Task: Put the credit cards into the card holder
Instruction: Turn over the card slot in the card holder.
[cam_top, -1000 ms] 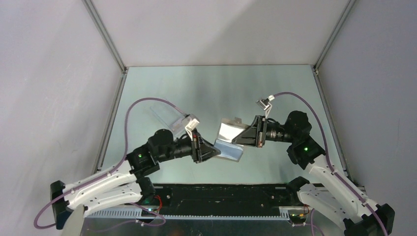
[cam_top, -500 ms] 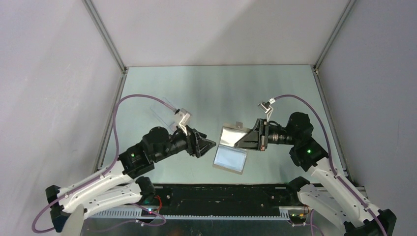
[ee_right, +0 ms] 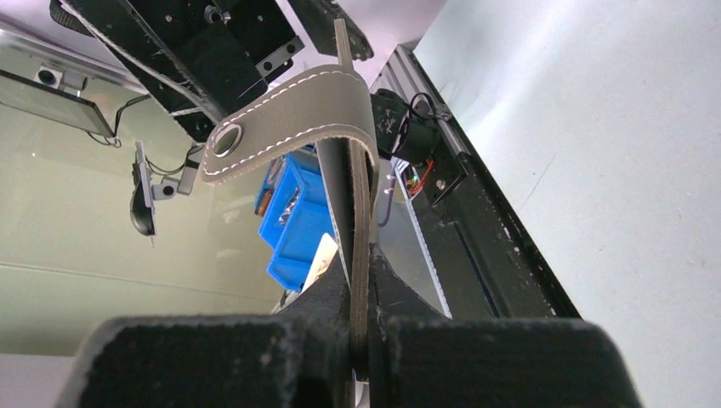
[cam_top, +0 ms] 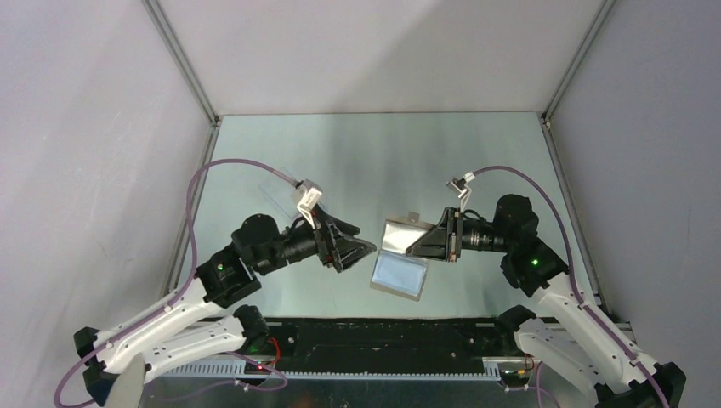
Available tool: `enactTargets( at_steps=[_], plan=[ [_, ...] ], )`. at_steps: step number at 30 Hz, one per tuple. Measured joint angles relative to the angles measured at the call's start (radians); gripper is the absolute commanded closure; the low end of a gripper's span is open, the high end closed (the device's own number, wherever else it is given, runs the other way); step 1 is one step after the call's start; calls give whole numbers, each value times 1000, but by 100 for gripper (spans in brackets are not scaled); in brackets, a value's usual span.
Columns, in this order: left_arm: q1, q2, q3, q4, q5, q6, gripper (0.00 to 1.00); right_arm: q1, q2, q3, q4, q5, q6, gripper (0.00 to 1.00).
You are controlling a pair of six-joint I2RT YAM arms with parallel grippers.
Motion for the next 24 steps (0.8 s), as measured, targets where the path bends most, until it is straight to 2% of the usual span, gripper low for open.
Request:
enactTargets(
  at_steps=[8, 14, 16, 18, 20, 22, 24],
  plan=[
    [43, 91, -31, 141, 194, -156, 14, -22, -12, 0, 35, 37, 61, 100],
    [42, 224, -40, 201, 306, -221, 18, -35, -23, 0, 63, 63, 103, 100],
    [39, 247, -44, 214, 330, -238, 26, -37, -26, 0, 63, 74, 113, 100],
    [39, 257, -44, 230, 346, -250, 48, -40, -27, 0, 63, 85, 130, 100],
    [38, 260, -45, 247, 359, -262, 80, -42, -27, 0, 64, 90, 150, 100],
    [38, 266, -47, 268, 364, -267, 95, -48, -27, 0, 66, 90, 179, 100],
    [37, 270, -53, 285, 364, -280, 99, -53, -27, 0, 70, 89, 206, 100]
  ],
)
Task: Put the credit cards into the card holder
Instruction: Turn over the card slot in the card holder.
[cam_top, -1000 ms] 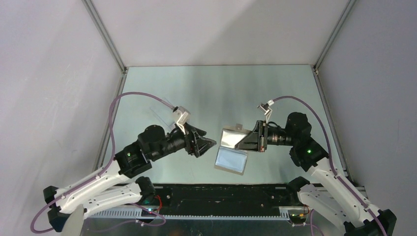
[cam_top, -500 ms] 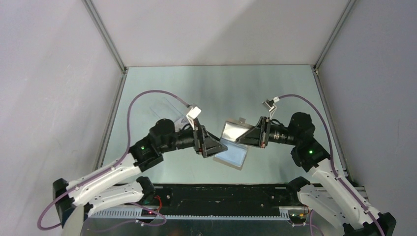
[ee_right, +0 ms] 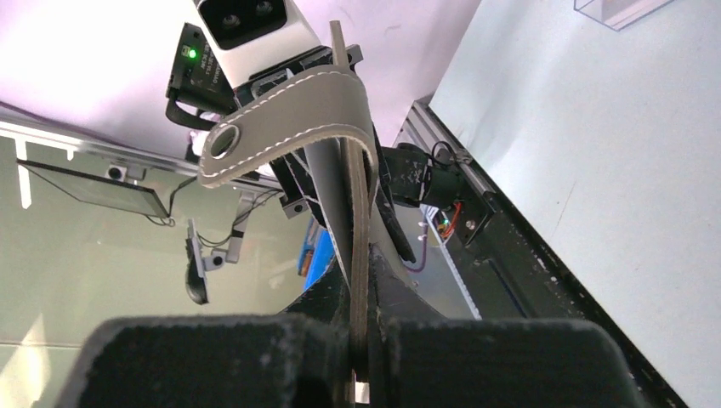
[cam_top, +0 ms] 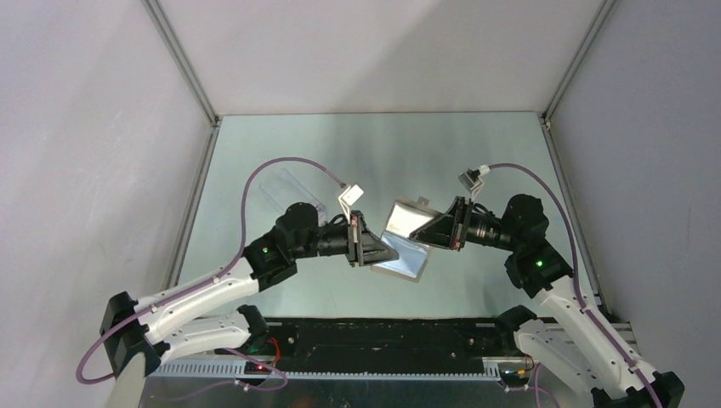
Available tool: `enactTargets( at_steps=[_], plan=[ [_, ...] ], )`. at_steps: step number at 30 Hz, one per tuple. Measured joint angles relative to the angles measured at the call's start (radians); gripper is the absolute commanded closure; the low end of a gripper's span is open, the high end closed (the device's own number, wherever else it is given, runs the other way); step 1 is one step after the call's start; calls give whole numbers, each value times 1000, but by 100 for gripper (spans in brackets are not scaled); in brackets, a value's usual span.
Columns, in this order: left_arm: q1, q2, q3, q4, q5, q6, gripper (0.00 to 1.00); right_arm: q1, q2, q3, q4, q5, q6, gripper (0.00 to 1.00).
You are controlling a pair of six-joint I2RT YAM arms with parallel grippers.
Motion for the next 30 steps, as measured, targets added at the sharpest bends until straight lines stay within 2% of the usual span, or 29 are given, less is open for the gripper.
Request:
enactTargets(
  at_steps=[10, 22, 26, 29, 30],
  plan=[
    [-7, 0, -7, 48, -56, 32, 100, -8, -4, -1, 32, -23, 148, 100],
    [-23, -19, -7, 44, -130, 134, 100, 16, -3, -1, 37, -3, 167, 99],
    [-32, -35, -7, 32, -168, 170, 100, 17, 2, -1, 35, 4, 152, 77],
    [-26, -58, -11, -8, -228, 209, 100, 3, 3, -1, 0, -4, 104, 56],
    [-23, -66, -13, -17, -241, 218, 100, -5, 3, 0, -13, -3, 96, 53]
  ],
)
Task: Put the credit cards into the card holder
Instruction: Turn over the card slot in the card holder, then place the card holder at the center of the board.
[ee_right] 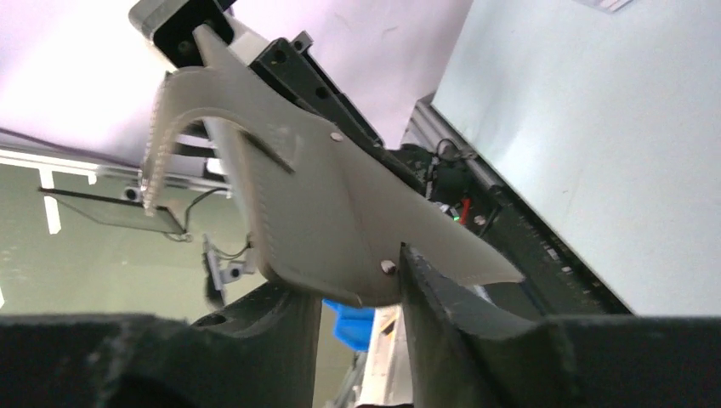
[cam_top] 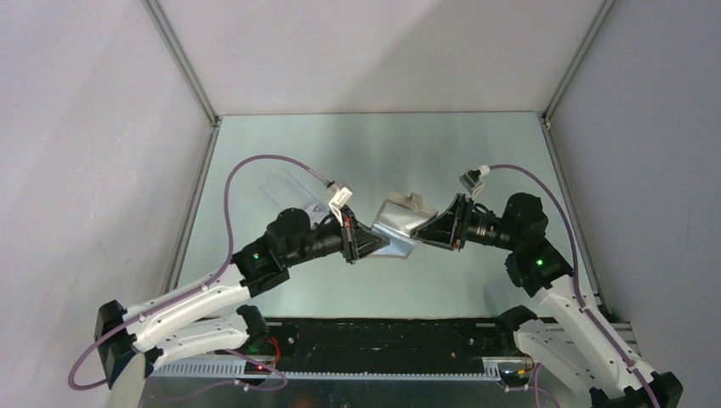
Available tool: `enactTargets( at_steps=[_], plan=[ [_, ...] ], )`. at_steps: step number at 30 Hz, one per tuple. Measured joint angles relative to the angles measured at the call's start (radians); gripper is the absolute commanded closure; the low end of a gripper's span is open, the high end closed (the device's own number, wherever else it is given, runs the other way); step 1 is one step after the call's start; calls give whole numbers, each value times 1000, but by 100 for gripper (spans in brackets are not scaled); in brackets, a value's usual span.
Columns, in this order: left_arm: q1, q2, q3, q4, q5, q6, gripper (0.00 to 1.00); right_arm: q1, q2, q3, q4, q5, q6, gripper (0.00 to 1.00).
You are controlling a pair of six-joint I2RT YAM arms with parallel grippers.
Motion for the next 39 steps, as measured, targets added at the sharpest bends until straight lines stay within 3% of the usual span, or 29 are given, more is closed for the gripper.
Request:
enactTargets(
  at_steps=[5, 14, 23, 26, 39],
  plan=[
    [33, -10, 2, -54, 1, 16, 100, -54, 26, 0, -82, 2, -82, 34],
    [113, 185, 88, -194, 205, -6, 100, -137, 82, 0, -251, 33, -243, 24],
    [120, 364, 160, -296, 409, 0, 100, -173, 98, 0, -427, 150, -428, 26],
    [120, 380, 191, -317, 465, 7, 100, -173, 123, 0, -463, 172, -480, 32],
    [115, 378, 266, -343, 589, 36, 100, -140, 160, 0, -458, 128, -529, 32]
  ],
)
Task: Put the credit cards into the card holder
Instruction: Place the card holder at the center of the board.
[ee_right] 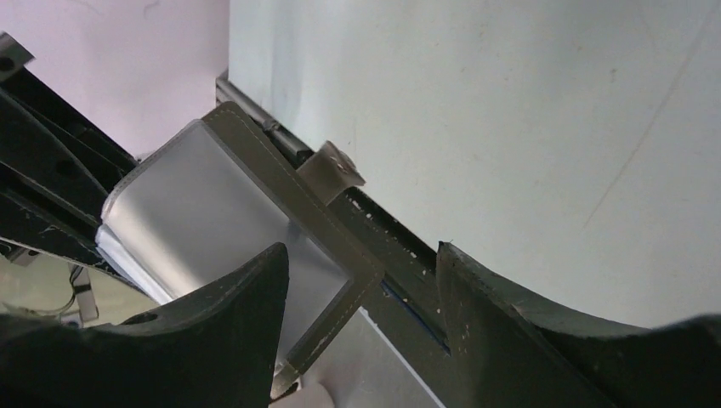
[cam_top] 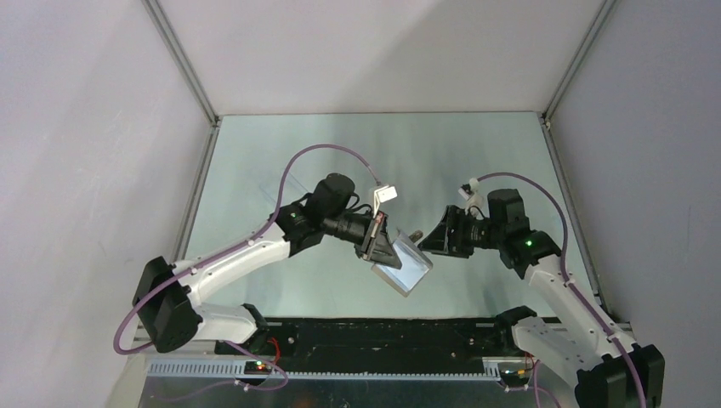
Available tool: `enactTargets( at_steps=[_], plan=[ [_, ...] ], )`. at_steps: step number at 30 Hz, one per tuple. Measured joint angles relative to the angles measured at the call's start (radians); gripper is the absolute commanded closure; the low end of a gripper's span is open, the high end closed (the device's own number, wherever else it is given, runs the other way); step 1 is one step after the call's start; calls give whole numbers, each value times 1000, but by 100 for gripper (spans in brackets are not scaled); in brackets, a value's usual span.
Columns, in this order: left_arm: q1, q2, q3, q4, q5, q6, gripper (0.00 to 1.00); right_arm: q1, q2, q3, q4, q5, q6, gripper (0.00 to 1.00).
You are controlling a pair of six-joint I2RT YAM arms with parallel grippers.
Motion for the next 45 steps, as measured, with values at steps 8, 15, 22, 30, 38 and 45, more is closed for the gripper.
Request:
enactTargets(
  at_steps=[8, 15, 22, 30, 38, 45],
  plan=[
    [-12, -2, 35, -1, 22, 5, 100, 109, 18, 0, 39, -38, 24, 30],
    [-13, -3, 35, 1, 26, 6, 100, 148, -26, -10, 64, -85, 44, 23],
    [-16, -3, 35, 4, 36, 6, 100, 151, -86, -97, 189, -174, 121, 23],
    [-15, -6, 18, 9, 35, 15, 100, -25, -100, -99, 143, -153, 94, 22],
    [-13, 13, -34, -20, 36, 56, 100, -138, -79, -21, 40, -101, 16, 22],
    [-13, 175, -21, -107, 71, 159, 100, -165, -77, 1, -27, -90, -45, 17]
  ],
)
